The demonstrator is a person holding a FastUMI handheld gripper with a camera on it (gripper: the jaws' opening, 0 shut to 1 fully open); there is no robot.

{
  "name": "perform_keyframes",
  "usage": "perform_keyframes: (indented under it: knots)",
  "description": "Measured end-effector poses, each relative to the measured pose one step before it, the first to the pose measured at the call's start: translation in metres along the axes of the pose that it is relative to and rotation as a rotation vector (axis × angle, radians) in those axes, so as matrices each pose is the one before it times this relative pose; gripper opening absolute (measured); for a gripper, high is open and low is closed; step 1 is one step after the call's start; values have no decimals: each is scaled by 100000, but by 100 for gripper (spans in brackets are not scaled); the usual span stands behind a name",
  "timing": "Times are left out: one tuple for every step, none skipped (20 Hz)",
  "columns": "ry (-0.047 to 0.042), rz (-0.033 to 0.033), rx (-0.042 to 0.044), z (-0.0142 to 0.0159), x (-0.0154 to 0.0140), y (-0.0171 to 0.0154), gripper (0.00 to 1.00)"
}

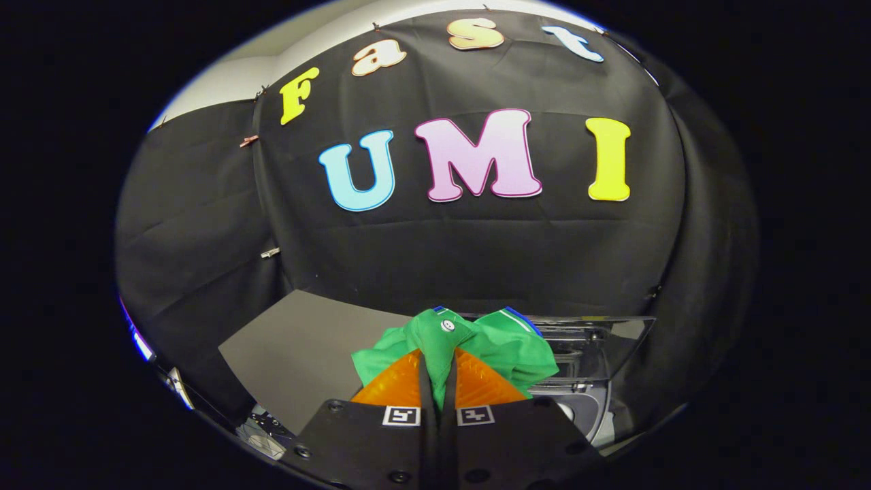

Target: Put the clothes into the washing machine and then close the washing machine lid.

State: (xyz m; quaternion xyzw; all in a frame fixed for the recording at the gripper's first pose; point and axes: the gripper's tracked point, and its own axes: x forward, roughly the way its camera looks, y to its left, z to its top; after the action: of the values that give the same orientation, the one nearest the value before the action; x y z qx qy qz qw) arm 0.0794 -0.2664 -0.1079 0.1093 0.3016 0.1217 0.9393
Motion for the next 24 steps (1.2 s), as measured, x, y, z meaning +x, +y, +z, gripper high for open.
perform_keyframes:
  knots:
    - [472, -115, -275, -169, 25, -898, 5]
    - [626, 70, -75, -246, 79, -847, 5]
    - [494, 424, 197, -151, 60, -778, 5]
    - [911, 469, -77, -322, 51, -624, 5]
    - [1339, 746, 299, -322, 81, -534, 5]
    - [1160, 675, 737, -352, 60, -457, 5]
    - [801, 655, 264, -314, 56, -414, 5]
    - [441, 229, -1002, -296, 108, -453, 5]
    - [293, 134, -1561, -369, 262, -312, 5]
    - [765, 583, -1029, -621, 243, -156, 5]
    - [1367, 437, -642, -708, 162, -157, 5]
    - [1324, 317, -251, -695, 77, -126, 5]
    - [1013, 320, 255, -599, 221, -53, 5]
    - [1347, 167, 254, -741, 327, -9, 5]
    - [1495, 136, 1, -684, 314, 24, 5]
    - [1182, 101, -264, -733, 357, -38, 5]
    - [868, 60, -582, -538, 307, -102, 5]
    - [806, 95, -857, -655, 349, -63, 5]
    - [822, -7, -1145, -590, 261, -20, 5]
    - [1054, -94, -965, -632, 165, -54, 5]
    - [1282, -42, -478, -534, 179, -67, 5]
    - [1278, 12, -153, -747, 171, -26, 5]
    - [821, 54, -180, -508, 266, -62, 5]
    - [528, 48, -253, -363, 232, 2, 5]
